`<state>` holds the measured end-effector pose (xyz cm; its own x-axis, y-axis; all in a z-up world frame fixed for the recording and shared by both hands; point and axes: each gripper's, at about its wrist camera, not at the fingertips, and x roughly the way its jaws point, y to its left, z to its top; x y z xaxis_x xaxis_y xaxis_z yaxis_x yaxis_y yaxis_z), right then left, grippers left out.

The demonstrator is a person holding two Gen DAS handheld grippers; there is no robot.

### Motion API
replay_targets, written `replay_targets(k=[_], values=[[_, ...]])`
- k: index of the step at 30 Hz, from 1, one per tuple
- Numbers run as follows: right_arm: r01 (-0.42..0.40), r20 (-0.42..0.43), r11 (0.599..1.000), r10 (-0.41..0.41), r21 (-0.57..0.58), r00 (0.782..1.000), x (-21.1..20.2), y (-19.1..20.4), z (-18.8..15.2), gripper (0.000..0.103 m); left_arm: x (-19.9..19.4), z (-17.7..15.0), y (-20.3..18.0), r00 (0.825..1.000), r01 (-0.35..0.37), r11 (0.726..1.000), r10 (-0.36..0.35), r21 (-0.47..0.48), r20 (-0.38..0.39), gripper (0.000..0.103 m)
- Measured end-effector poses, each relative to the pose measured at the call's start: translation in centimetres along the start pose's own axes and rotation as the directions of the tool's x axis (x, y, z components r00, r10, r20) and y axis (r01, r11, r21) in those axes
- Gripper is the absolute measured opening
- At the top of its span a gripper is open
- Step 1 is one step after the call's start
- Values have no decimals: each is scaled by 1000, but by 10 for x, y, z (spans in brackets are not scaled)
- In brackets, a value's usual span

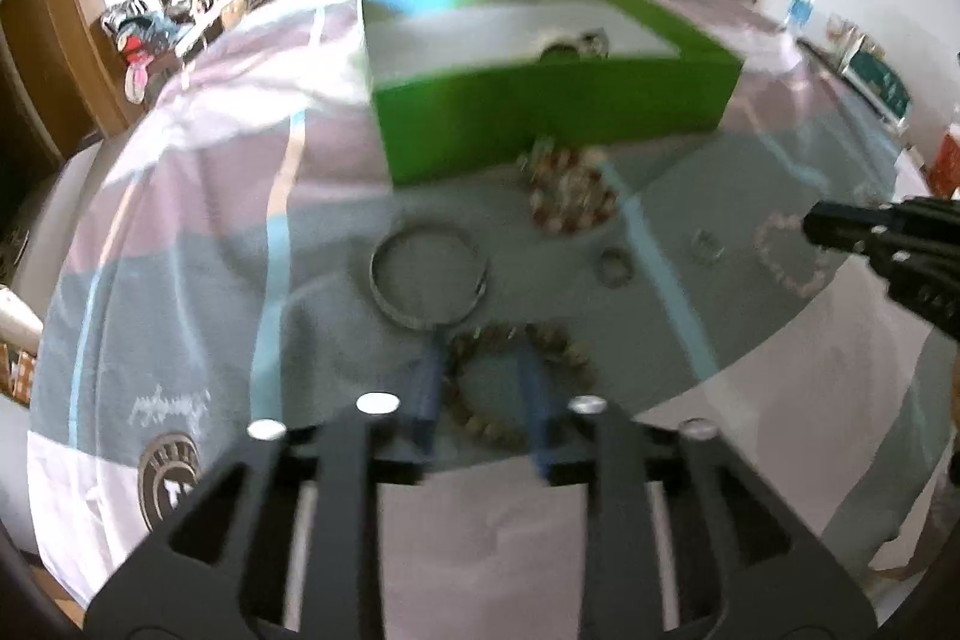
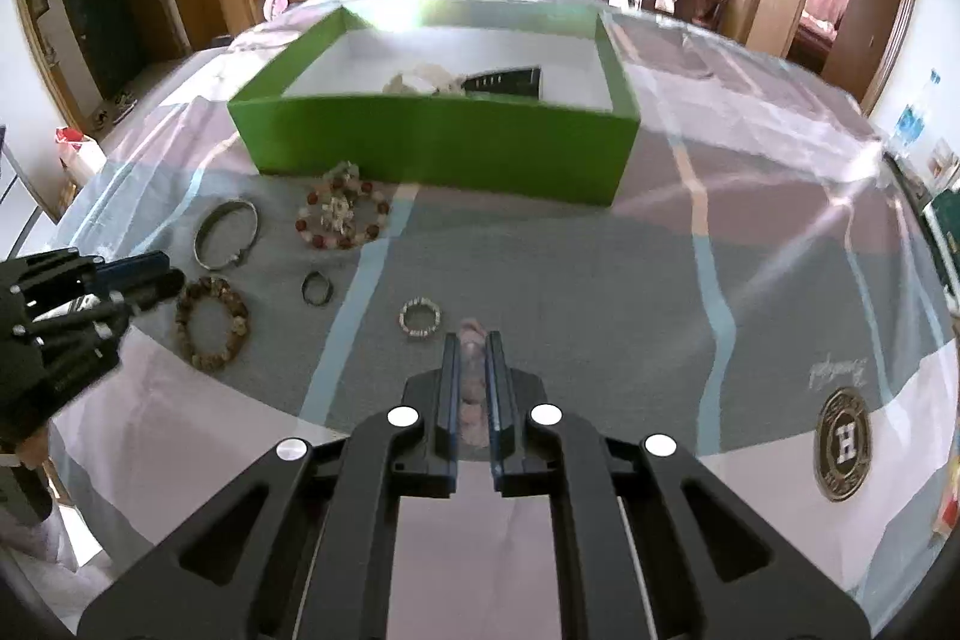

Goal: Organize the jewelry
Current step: 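Lift the brown bead bracelet toward the green box while the right tool carries the pink bracelet, then open the left tool over the green box while the right tool releases the pink bracelet inside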

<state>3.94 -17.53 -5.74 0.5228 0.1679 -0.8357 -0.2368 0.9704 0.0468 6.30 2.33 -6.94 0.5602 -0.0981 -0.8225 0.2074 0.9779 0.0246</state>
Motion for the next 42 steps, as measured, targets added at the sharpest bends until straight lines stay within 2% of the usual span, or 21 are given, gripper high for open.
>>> replay_targets(k=[4,6,8,9,14,18,21,25,29,33,37,42], values=[[-18,-34,1000,18,26,999,12,-3,-6,8,17,-9,7,998,8,1000,-9,-17,-57,28],[-23,-44,999,24,32,999,16,-3,-8,8,20,-10,8,998,10,1000,-11,-20,-56,28],[-25,-54,999,27,34,998,20,-3,-10,8,20,-10,8,998,5,1000,-6,-14,-55,20],[-27,-58,999,29,34,998,21,-3,-10,8,21,-9,8,998,4,1000,-5,-15,-55,12],[-37,-60,999,40,39,997,22,-2,-10,8,19,-6,7,999,3,1000,-4,-21,-52,11],[-43,-21,999,44,28,999,6,-2,-1,8,-2,5,5,1000,18,1000,-18,-14,3,11],[-47,35,999,47,4,998,-14,0,12,8,-26,20,3,997,28,1000,-29,7,75,11],[-63,111,998,65,-23,992,-39,2,35,8,-56,45,1,986,21,999,-26,32,166,11],[-37,184,998,47,-56,982,-57,5,63,8,-77,73,1,971,4,999,-16,52,237,11],[-20,255,998,34,-57,966,-62,4,106,8,-83,114,8,959,-22,999,8,47,284,11],[-26,260,999,30,-19,965,-34,-5,150,8,-58,154,17,955,-77,997,68,19,290,11],[5,116,997,-14,78,993,38,-18,168,8,1,167,30,978,-62,997,69,-42,197,11]])
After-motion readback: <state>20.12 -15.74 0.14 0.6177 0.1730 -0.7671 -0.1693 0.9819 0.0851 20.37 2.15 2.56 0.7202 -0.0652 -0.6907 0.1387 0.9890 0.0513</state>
